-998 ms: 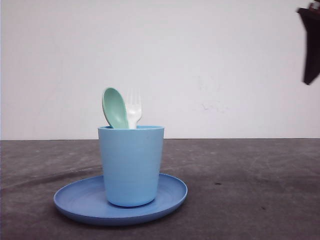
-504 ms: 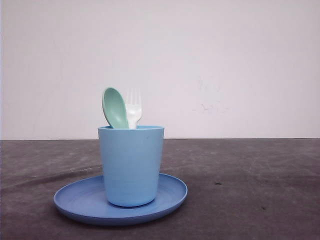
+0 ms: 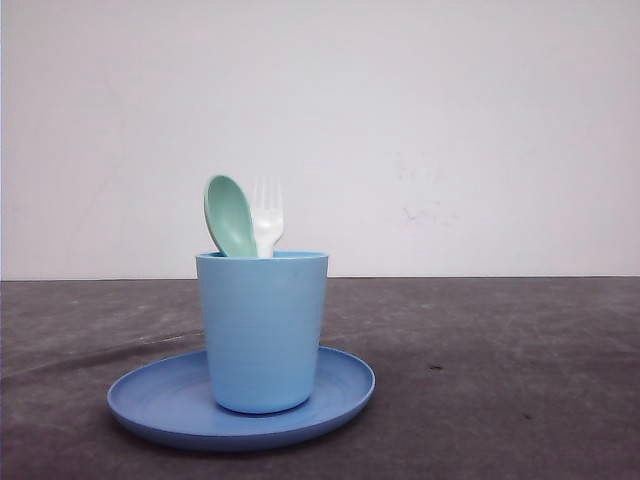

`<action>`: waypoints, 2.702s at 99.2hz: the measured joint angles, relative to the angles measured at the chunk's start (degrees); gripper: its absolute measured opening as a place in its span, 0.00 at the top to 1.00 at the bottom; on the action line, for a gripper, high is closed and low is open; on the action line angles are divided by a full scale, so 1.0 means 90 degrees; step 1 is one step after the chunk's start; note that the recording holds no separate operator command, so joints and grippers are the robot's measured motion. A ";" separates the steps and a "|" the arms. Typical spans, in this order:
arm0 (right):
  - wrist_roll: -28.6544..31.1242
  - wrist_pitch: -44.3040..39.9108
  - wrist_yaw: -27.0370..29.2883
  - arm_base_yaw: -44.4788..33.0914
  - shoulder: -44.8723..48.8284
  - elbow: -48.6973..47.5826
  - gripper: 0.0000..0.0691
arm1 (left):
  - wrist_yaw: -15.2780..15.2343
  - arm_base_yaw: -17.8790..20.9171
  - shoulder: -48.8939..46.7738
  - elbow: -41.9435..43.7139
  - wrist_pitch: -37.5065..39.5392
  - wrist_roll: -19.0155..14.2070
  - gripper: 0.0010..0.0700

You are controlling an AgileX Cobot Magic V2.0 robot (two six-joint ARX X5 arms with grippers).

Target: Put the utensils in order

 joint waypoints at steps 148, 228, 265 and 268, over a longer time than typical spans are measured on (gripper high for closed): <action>-0.0002 0.3534 0.0000 0.0000 0.0005 0.0002 0.95 | 0.0148 0.1090 -0.4845 -0.5180 0.2781 -0.0005 0.99; -0.0002 0.4282 -0.0002 0.0000 0.0005 0.0005 0.95 | 0.0119 0.1090 -0.5085 -0.5183 0.2742 -0.0005 0.99; -0.0046 0.3733 0.0333 -0.0381 -0.1979 -0.1294 0.95 | 0.0121 0.1090 -0.5085 -0.5183 0.2742 -0.0005 0.99; -0.0046 0.3694 0.0333 -0.0418 -0.2225 -0.1528 0.95 | 0.0119 0.1090 -0.5085 -0.5183 0.2742 -0.0002 0.99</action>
